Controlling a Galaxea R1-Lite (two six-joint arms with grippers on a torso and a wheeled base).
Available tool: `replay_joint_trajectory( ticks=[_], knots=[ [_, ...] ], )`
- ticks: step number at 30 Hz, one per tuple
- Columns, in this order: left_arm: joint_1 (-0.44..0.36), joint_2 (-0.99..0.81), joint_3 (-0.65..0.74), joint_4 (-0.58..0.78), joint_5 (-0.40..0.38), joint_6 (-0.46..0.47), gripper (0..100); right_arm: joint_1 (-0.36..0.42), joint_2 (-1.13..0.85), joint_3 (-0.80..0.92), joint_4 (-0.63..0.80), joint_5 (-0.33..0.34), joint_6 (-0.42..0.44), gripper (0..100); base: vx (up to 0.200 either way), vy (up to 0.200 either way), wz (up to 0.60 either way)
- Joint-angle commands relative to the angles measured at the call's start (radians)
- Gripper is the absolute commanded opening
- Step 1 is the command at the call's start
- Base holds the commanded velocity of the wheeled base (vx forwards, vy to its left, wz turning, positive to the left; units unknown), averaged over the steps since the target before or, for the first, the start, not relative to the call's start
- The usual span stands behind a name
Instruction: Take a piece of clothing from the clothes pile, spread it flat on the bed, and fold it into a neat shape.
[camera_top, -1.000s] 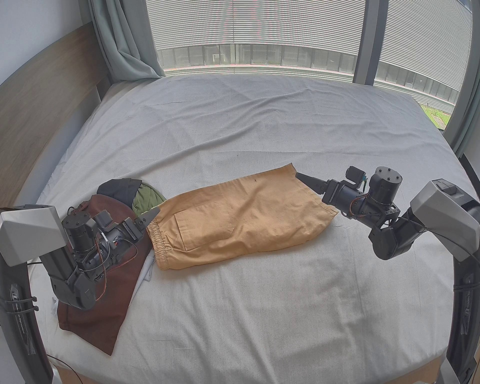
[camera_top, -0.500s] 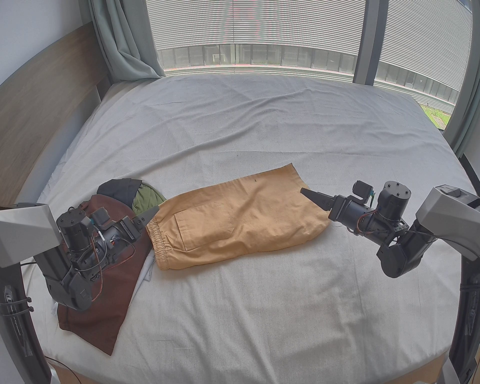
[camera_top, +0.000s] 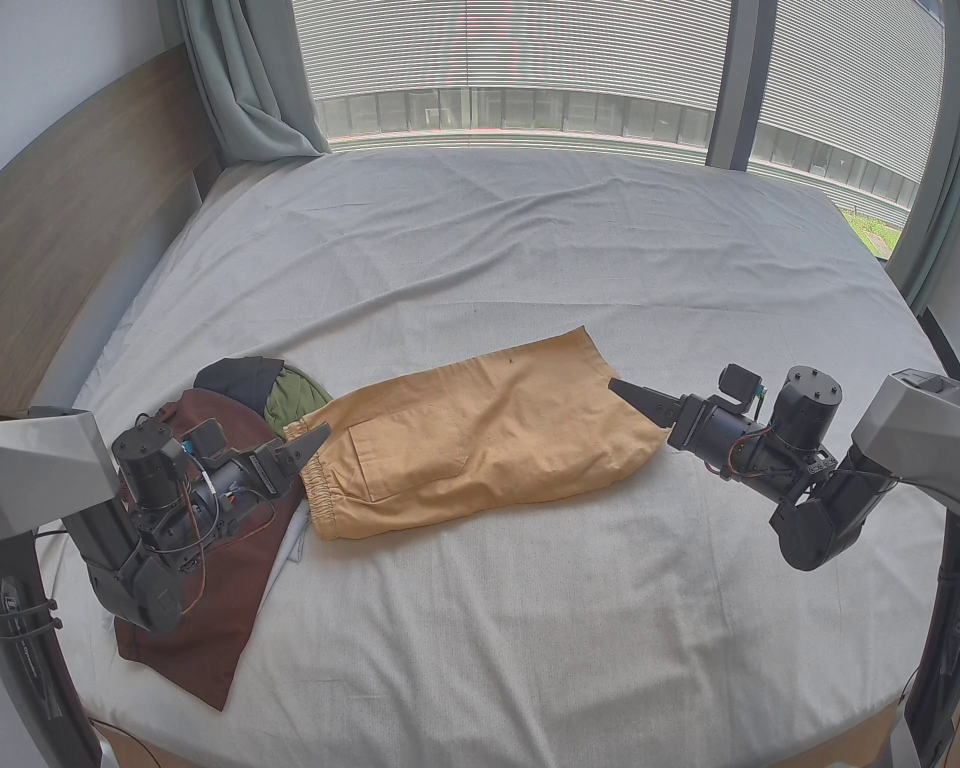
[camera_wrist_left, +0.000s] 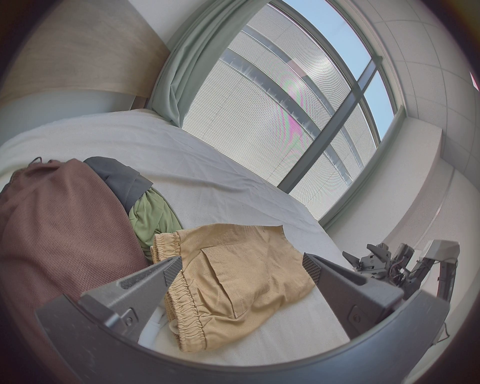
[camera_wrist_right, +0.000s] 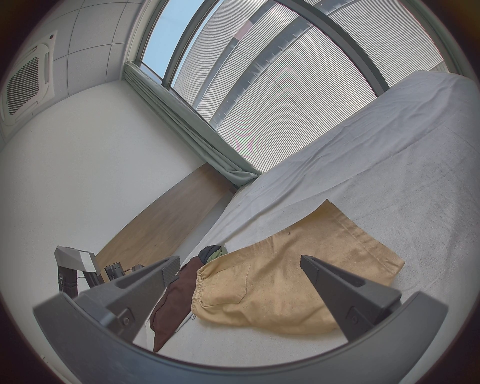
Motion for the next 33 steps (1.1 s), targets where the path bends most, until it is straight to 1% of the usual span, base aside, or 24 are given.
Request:
replay_joint_trajectory(
  ticks=[1, 6, 14, 20, 33],
  knots=[
    [-0.007, -0.009, 0.015, -0.002, 0.000, 0.021, 100, 0.003, 0.010, 0.005, -0.002, 0.001, 0.000, 100, 0.000, 0.000, 0.00],
    [-0.005, -0.018, 0.014, -0.002, 0.000, 0.024, 100, 0.004, 0.024, 0.005, -0.002, 0.001, 0.000, 100, 0.000, 0.000, 0.00],
    [-0.005, -0.043, 0.023, -0.001, 0.002, 0.070, 100, 0.009, 0.042, 0.006, -0.002, 0.001, 0.000, 100, 0.000, 0.000, 0.00],
    [-0.007, -0.041, 0.028, -0.001, 0.002, 0.105, 100, 0.009, 0.099, 0.003, 0.001, -0.001, 0.000, 100, 0.000, 0.000, 0.00],
    [-0.007, -0.038, 0.029, -0.001, 0.002, 0.108, 100, 0.012, 0.173, 0.005, 0.003, -0.001, -0.001, 100, 0.000, 0.000, 0.00]
  ],
)
